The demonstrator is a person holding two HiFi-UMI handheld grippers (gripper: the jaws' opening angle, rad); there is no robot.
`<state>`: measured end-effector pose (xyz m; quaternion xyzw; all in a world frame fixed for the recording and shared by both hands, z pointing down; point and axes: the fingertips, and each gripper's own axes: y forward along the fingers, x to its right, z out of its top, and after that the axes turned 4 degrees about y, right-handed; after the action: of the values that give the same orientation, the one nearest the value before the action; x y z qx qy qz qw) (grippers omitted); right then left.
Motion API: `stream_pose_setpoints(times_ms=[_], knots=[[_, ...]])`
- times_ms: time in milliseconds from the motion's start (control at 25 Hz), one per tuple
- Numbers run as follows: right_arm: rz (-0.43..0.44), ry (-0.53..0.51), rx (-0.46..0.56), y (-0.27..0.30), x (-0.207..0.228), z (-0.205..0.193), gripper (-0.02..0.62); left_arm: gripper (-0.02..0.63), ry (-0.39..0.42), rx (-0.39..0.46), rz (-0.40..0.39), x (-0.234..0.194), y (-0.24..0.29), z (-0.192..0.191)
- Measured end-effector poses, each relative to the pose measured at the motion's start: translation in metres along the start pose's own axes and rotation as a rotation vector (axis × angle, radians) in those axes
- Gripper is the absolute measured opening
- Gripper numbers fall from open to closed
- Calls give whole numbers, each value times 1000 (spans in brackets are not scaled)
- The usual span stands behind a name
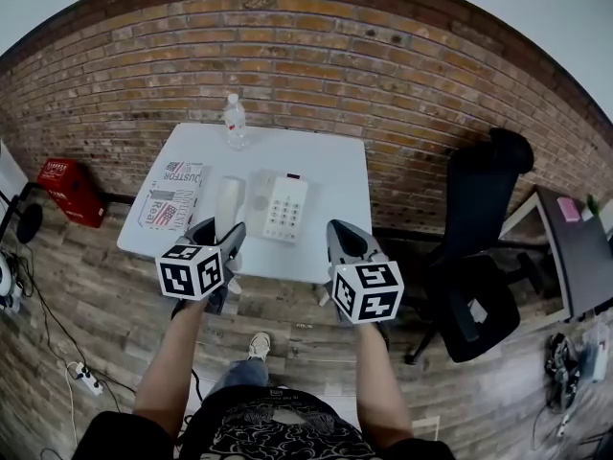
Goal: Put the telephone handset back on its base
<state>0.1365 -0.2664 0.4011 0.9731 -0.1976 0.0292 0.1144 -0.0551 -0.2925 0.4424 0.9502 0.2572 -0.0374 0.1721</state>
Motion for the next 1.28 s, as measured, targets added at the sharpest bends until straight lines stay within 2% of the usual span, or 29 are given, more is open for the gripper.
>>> stream_pose_setpoints(times_ms=[400, 680, 1280], knots=[[-33, 8, -28, 72, 28, 8, -3, 215, 10, -77, -53, -28, 84, 10], [-60, 19, -47, 105, 46, 9, -3, 216, 15, -201, -77, -40, 135, -4], [-75, 42, -89, 149, 57, -4, -2, 216, -35, -402, -16, -72, 197, -47]])
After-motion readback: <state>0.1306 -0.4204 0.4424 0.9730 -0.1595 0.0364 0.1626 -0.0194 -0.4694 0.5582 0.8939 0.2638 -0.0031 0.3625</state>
